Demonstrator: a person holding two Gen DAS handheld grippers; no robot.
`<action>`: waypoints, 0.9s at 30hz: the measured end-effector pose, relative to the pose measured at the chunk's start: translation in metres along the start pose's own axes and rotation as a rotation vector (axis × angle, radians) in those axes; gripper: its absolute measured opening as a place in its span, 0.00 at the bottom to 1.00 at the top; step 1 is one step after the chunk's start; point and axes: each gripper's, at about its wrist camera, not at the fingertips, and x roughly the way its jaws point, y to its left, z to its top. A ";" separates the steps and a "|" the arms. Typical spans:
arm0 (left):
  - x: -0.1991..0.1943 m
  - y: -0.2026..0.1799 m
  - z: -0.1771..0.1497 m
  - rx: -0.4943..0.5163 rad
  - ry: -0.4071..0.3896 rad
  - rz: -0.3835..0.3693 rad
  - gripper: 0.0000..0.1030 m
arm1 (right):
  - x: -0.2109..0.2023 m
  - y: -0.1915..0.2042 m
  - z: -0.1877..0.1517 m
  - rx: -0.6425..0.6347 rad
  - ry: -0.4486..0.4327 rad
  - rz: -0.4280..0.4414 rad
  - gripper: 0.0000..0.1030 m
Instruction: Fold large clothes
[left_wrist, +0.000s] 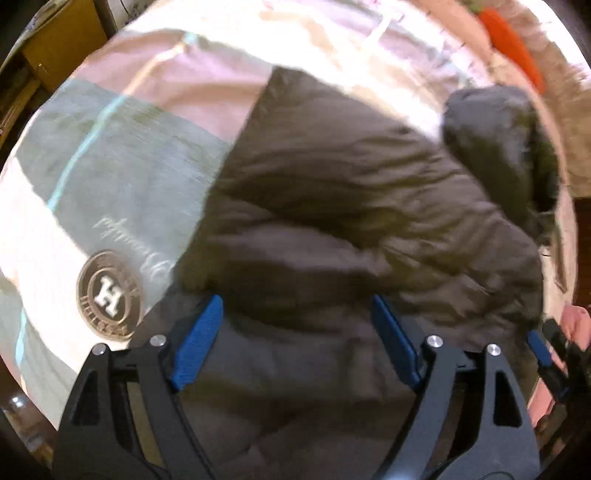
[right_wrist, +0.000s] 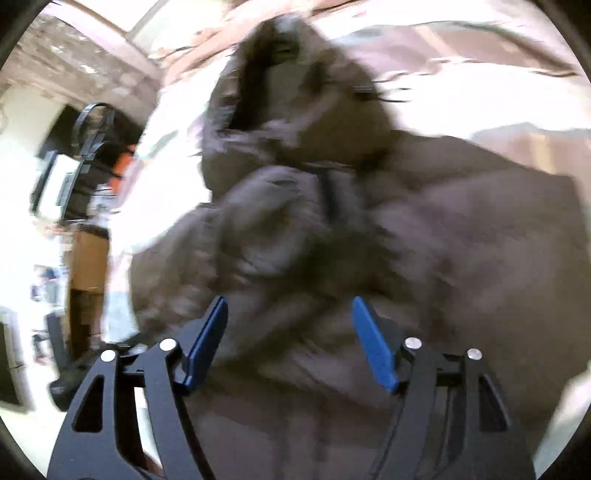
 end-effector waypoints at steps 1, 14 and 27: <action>-0.008 0.004 -0.007 0.008 -0.019 0.016 0.82 | 0.007 -0.007 -0.009 0.005 0.020 -0.060 0.68; -0.001 0.036 -0.050 0.011 0.039 0.131 0.84 | 0.023 0.045 -0.051 -0.081 0.125 -0.027 0.68; -0.016 0.154 -0.180 -0.164 0.178 0.119 0.86 | 0.154 0.319 -0.071 -0.642 0.271 -0.002 0.68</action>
